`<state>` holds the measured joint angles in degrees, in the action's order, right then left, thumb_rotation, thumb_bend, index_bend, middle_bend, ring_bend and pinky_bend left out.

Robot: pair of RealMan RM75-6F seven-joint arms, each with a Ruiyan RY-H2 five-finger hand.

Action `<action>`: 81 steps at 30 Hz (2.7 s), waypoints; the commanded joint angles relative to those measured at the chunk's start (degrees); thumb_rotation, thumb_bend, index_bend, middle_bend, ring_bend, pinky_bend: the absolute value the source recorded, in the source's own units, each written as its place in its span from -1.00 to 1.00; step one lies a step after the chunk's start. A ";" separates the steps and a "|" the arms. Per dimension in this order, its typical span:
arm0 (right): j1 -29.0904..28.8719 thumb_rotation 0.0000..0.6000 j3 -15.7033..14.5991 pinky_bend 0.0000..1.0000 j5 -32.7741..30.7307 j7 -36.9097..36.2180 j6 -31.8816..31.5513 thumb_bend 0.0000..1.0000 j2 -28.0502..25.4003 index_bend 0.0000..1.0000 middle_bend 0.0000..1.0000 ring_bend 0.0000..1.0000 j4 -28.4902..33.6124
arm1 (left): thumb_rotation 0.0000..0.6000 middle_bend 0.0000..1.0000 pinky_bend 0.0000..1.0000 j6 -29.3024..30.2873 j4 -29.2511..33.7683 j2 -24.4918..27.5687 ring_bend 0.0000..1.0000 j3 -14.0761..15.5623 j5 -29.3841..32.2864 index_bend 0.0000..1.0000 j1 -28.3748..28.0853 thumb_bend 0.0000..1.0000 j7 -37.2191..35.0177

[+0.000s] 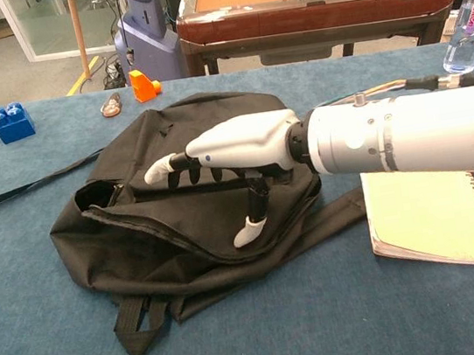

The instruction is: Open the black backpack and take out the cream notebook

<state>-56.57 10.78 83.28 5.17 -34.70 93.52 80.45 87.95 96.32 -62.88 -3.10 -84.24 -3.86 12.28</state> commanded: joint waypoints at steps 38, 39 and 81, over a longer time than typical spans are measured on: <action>0.00 1.00 10.15 -0.46 -20.45 -1.18 -10.08 -0.06 0.02 0.42 -0.05 -0.36 -9.64 | 1.00 -0.13 -0.24 -13.51 -5.34 -9.86 -0.21 -4.12 -20.94 -0.08 -23.85 -0.56 -17.78; -0.12 1.00 9.97 -0.46 -20.75 -0.77 -9.94 -0.06 0.00 0.42 -0.05 -0.36 -9.63 | 1.00 -0.10 -0.22 -14.13 -6.95 -11.79 -0.18 -4.30 -21.44 -0.05 -25.45 -0.56 -19.24; -2.26 1.00 7.49 -0.46 -25.07 2.53 -8.63 -0.06 -0.79 0.42 -0.05 -0.36 -8.95 | 1.00 -0.16 -0.17 -26.86 -58.16 -46.77 -0.25 -1.71 -12.18 -0.26 -43.89 -0.56 -19.45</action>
<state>-58.84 18.29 58.20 7.72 -43.34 92.71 71.53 60.84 38.67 -108.97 -4.40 -97.40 -47.84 -6.13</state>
